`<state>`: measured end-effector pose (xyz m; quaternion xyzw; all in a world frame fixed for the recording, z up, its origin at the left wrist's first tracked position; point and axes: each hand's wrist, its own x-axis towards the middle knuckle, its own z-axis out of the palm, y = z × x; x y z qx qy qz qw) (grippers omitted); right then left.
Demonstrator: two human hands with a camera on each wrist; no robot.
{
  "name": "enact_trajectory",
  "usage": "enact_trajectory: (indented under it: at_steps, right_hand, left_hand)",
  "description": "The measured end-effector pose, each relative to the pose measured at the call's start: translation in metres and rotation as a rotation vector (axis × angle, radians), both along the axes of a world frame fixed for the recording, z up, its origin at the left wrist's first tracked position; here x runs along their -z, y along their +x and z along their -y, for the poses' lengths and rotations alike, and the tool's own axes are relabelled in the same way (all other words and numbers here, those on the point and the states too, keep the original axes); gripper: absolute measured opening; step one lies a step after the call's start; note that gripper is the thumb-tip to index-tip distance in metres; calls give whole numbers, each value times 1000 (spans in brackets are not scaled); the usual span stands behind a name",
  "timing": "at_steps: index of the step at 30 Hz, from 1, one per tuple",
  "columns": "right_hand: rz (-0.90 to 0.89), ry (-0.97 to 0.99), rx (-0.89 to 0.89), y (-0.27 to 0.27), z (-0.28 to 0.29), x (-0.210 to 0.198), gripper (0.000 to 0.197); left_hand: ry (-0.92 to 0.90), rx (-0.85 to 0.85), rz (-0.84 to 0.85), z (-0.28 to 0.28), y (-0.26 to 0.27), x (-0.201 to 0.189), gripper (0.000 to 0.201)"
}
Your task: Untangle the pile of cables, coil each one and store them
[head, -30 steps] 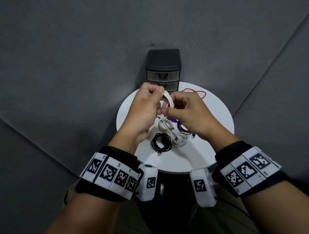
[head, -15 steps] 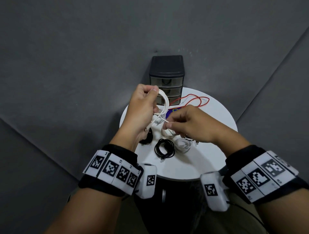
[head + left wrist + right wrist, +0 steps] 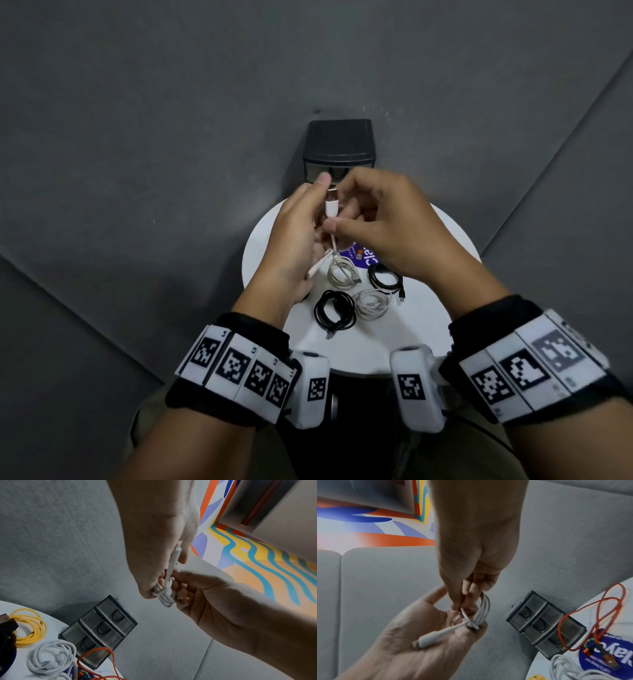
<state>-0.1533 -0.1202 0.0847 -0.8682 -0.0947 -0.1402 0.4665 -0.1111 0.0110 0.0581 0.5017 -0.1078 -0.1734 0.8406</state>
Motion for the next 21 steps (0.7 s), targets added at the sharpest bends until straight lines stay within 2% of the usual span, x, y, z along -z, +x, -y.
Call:
enact_trajectory:
  at_steps: [4, 6, 9, 12, 16, 18, 21]
  right_hand:
    - [118, -74, 150, -3, -4, 6, 27]
    - [103, -28, 169, -5, -3, 9, 33]
    - [13, 84, 141, -6, 1, 12, 36]
    - [-34, 136, 136, -5, 3, 13, 34]
    - [-78, 300, 61, 1, 0, 14, 24]
    - [-88, 274, 47, 3, -2, 13, 14]
    - [-91, 191, 48, 2, -3, 14, 6]
  left_hand:
    - [53, -21, 51, -1, -10, 2, 23]
    - [87, -50, 69, -2, -11, 3, 26]
    - [123, -64, 132, -4, -11, 4, 19]
    - [70, -48, 143, -6, -13, -2, 15]
    - [2, -57, 87, -6, -9, -7, 17]
    - [25, -74, 91, -7, -6, -5, 17]
    - [158, -109, 215, -14, 0, 5, 15]
